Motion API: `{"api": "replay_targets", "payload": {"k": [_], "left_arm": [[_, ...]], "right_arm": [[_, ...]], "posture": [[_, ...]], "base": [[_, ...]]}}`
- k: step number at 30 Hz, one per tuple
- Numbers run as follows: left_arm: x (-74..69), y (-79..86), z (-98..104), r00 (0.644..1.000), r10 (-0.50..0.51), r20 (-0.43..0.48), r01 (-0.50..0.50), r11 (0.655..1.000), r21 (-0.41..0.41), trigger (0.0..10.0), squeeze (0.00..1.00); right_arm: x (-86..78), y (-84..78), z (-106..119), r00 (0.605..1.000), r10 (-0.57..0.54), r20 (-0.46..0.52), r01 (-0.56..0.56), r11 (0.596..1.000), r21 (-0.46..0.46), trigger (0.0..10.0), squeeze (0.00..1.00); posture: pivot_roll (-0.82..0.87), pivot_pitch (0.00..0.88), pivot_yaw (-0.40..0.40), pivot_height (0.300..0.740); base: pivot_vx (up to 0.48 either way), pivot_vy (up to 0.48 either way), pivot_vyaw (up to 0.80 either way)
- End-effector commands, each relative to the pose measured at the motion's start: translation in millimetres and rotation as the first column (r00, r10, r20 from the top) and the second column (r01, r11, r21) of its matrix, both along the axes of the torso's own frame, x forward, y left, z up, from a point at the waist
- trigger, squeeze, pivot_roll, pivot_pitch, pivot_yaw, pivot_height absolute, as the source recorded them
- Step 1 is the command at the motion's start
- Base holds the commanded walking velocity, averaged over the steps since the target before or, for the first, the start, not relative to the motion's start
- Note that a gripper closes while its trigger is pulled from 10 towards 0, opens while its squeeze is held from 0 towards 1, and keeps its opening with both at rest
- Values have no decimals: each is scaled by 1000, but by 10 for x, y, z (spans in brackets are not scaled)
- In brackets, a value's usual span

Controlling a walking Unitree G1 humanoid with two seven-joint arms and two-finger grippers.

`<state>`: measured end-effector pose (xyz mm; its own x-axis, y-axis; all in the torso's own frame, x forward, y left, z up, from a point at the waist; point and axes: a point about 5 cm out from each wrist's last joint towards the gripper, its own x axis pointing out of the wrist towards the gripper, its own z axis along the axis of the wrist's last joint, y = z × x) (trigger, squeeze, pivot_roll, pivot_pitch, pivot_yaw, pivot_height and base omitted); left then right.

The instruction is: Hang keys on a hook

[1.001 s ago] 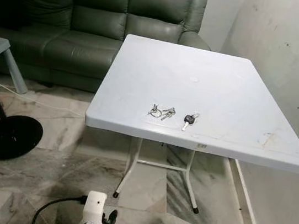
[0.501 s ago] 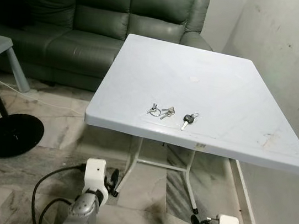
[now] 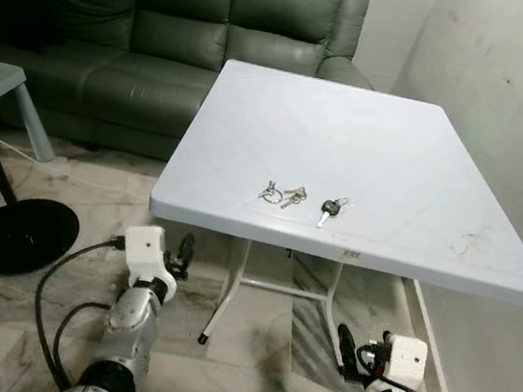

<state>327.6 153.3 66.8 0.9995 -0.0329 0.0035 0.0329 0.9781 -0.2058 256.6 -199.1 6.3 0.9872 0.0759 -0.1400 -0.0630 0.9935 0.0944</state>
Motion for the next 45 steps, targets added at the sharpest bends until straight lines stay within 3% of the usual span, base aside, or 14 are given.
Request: {"api": "replay_targets", "payload": {"k": [1,6,12,20,26,36,45], "left_arm": [[18,37,67,1000,-7,24,7,1000,-3,10000,0],[12,125,175,997,-52,56,50,998,37,10000,0],[-51,179,279,993,-85,80,83,996,19,10000,0],[-248,156,487,983,-136,122,140,990,-23,10000,0],[-325,155,434,988,-137,70,139,990,-26,10000,0],[-327,165,458,991,-128,45,130,991,-33,10000,0],[-328,134,490,989,-140,48,142,989,-39,10000,0]], "right_arm": [[59,-45,111,998,-23,56,22,1000,10,10000,0],[174,-25,374,985,-25,169,20,999,29,10000,0],[259,1,644,969,4,245,-8,1000,16,10000,0],[191,79,946,954,85,289,-80,996,-29,10000,0],[139,124,1020,950,103,294,-94,995,-45,10000,0],[126,170,1020,956,120,267,-107,992,-61,10000,0],[136,198,1035,955,132,265,-119,991,-66,10000,0]], "posture": [[21,0,-64,740],[22,0,-62,740],[20,0,-65,740],[16,0,-61,740],[15,0,-61,740],[19,0,-63,740],[30,0,-64,740]], "base": [[0,0,0],[0,0,0],[0,0,0],[0,0,0],[0,0,0],[0,0,0],[337,0,0]]}}
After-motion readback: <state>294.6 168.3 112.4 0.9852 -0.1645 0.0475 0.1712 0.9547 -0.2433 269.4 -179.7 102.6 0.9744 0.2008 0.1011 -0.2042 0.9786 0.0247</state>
